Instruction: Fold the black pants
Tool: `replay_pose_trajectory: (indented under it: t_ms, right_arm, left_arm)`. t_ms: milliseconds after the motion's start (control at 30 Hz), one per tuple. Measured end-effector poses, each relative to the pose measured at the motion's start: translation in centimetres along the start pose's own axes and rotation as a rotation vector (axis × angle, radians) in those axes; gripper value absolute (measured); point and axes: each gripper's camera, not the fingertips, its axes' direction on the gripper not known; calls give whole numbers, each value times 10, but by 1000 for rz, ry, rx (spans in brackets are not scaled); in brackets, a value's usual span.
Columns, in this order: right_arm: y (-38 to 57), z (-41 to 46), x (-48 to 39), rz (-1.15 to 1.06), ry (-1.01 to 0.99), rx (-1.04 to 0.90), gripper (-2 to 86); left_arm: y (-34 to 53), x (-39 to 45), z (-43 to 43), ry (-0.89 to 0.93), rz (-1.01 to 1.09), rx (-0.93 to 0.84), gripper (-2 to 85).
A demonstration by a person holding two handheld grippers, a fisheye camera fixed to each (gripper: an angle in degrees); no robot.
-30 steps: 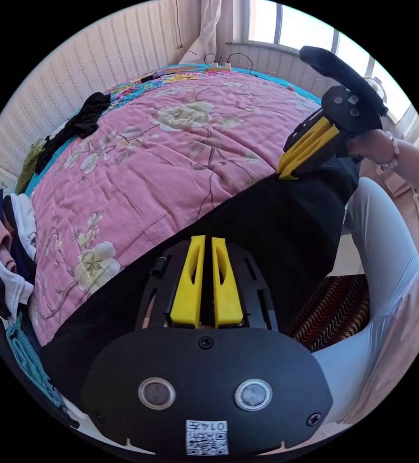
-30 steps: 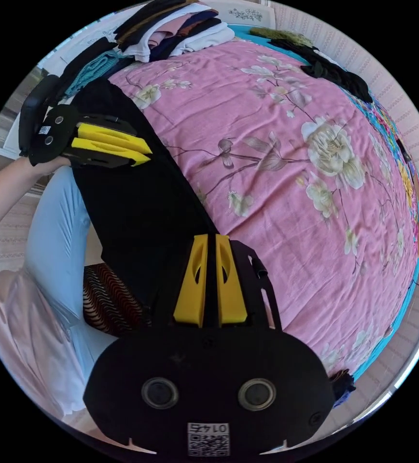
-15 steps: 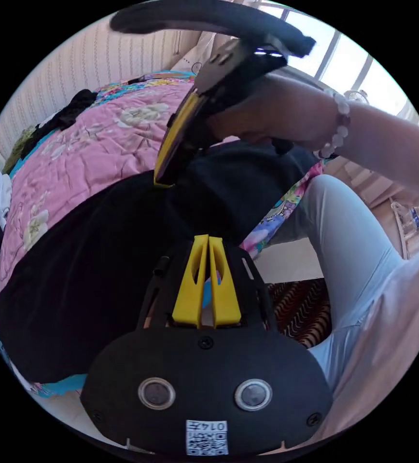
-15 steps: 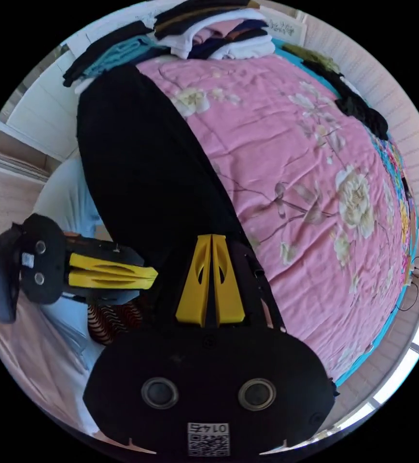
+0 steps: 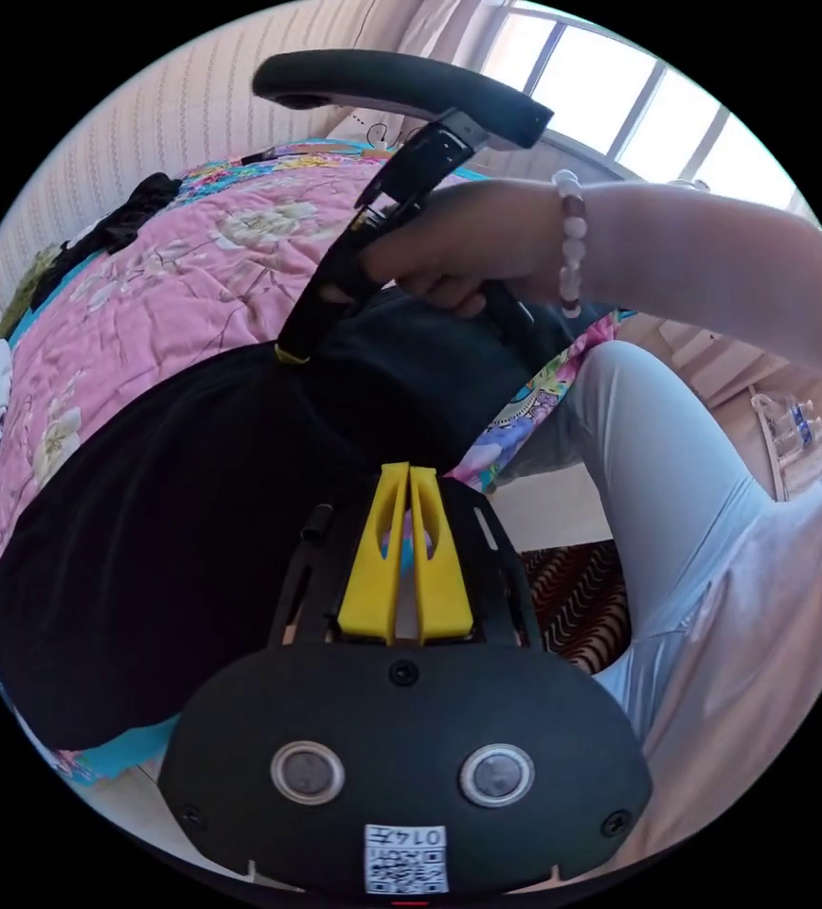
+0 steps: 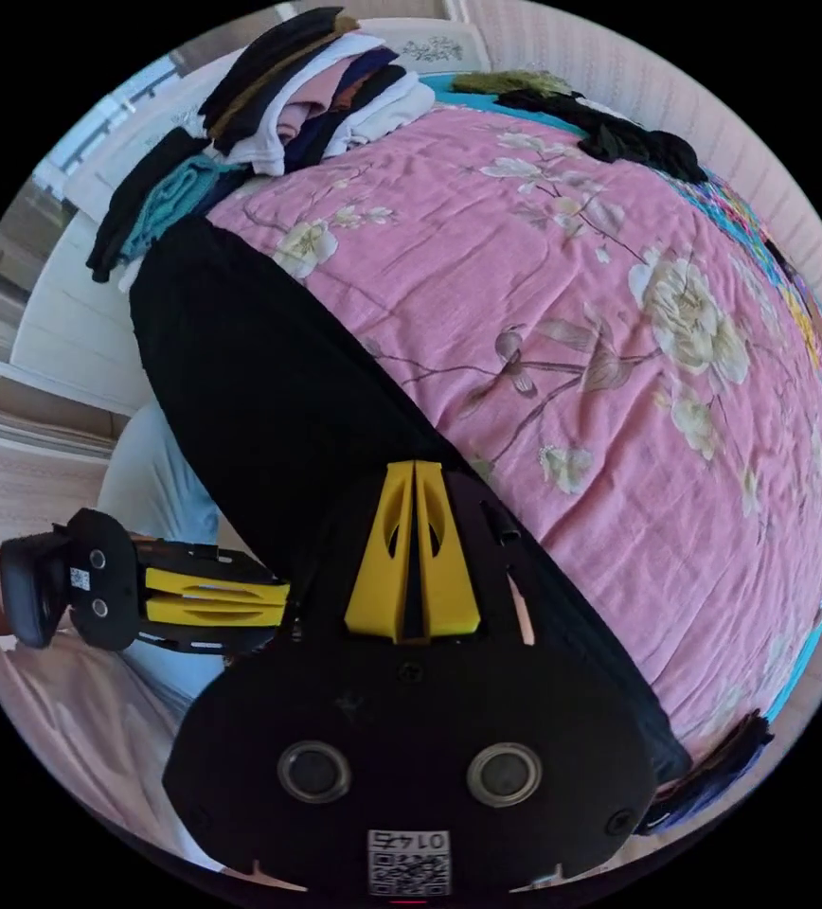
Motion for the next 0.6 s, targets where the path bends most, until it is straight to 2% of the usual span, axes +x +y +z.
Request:
replay_pose_trajectory:
  t_ms: [33, 167, 267, 400, 467, 533, 600]
  right_arm:
    - [17, -16, 17, 45, -69, 42, -2]
    - [97, -73, 57, 140, -92, 214, 3]
    - [186, -114, 103, 361, -40, 343, 22]
    - [326, -155, 173, 778, 11, 520, 94]
    - [383, -163, 197, 962, 17, 597, 112]
    - [448, -163, 227, 1197, -102, 729, 123]
    - [484, -160, 242, 1317, -154, 837, 126]
  left_arm:
    - [-2, 6, -5, -3, 18, 10, -10]
    - [-10, 25, -19, -5, 57, 67, -9]
    - [-28, 42, -22, -7, 113, 109, -6]
    - [-71, 76, -14, -60, 265, 159, 16]
    - [-97, 89, -7, 15, 298, 153, 41]
    - [-136, 109, 6, 70, 335, 153, 57]
    - [-165, 129, 17, 69, 392, 169, 60]
